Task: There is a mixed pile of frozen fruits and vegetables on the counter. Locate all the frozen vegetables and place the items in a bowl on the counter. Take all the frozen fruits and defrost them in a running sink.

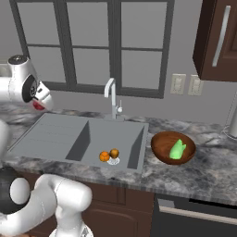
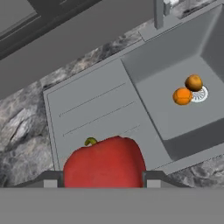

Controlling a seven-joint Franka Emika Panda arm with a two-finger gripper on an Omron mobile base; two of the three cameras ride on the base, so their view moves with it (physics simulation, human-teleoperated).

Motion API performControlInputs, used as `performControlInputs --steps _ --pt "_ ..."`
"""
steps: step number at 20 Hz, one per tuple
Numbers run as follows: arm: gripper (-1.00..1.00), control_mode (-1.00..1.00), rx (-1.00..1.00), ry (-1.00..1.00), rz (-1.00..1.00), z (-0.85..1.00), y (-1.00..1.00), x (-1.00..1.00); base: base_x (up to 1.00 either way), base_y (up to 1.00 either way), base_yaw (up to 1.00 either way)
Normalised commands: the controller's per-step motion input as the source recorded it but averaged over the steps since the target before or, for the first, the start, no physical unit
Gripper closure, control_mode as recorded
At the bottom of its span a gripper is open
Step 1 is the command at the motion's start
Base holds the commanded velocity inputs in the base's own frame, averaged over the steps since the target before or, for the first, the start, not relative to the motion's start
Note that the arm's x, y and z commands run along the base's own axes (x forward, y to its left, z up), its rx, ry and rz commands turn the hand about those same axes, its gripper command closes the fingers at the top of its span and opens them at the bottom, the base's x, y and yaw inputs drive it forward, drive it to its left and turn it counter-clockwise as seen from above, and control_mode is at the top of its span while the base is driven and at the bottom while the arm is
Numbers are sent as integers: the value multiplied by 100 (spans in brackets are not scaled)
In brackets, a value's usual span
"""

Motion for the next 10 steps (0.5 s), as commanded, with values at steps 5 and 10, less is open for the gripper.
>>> performControlInputs --steps 5,10 --pt "100 -100 0 1 -5 6 -90 -24 0 0 0" --pt "100 -100 0 9 -11 0 -79 -5 0 0 0"
